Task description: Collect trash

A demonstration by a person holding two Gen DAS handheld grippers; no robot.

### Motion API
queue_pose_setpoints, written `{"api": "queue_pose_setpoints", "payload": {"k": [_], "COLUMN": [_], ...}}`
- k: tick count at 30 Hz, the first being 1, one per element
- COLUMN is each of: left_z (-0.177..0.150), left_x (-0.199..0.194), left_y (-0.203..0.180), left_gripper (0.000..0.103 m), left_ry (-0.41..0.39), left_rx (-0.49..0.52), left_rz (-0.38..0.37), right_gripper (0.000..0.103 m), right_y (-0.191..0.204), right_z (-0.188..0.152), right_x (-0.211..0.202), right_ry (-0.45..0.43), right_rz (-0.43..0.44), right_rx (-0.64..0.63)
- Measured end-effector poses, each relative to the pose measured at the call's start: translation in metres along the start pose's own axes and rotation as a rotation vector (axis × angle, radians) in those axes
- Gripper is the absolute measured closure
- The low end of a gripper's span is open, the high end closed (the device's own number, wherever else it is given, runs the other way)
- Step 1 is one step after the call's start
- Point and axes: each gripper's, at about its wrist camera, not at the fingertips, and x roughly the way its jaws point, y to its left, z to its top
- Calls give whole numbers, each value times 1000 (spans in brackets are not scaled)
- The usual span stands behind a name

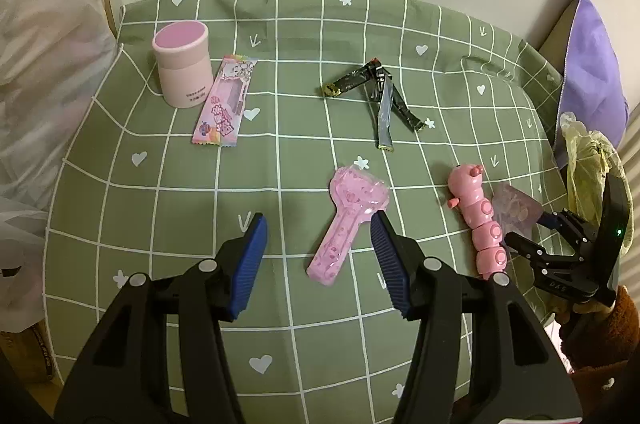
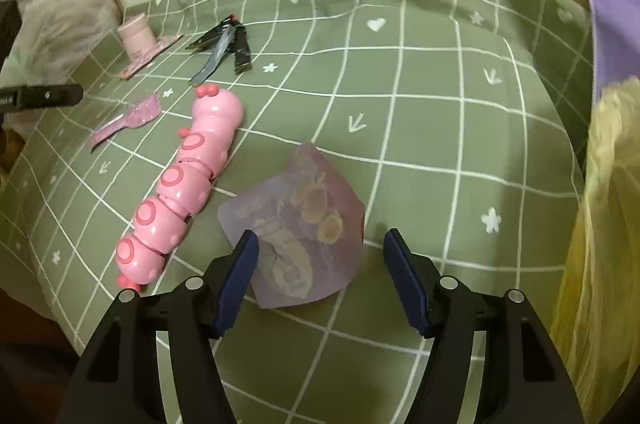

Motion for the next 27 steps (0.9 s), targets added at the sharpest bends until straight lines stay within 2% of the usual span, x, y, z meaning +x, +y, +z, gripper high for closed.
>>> {"api": "queue_pose_setpoints", "payload": {"k": [3, 4, 10, 12, 13, 17, 24, 27], "left_z": [0, 0, 0, -1, -1, 3, 26, 31], "left_x": [2, 3, 12, 15, 18, 33, 60, 71], "left_y": [-2, -2, -9, -16, -24, -43, -51, -54], "left_gripper": [52, 52, 52, 52, 52, 52, 52, 52], "left_ry": [6, 8, 24, 24, 27, 55, 107, 161], "left_rx": [5, 8, 49, 106, 175, 326, 389, 409], "left_rz": [-3, -6, -37, -49, -48, -40, 9, 13], "right_gripper": [77, 92, 98, 98, 98, 98, 98, 98], "right_y": [6, 7, -2, -6, -7, -13, -20, -24], "right_z": [3, 3, 9, 15, 17, 22, 13, 6], "right_x": [-1, -3, -39, -52, -58, -78, -94, -99], "right_ry": [-5, -6, -93, -122, -134, -186, -201, -199], "right_rz": [-6, -7, 55, 64, 60, 35, 14, 7], "right_rx": [-20, -20, 81, 113, 121, 155, 194, 215]}}
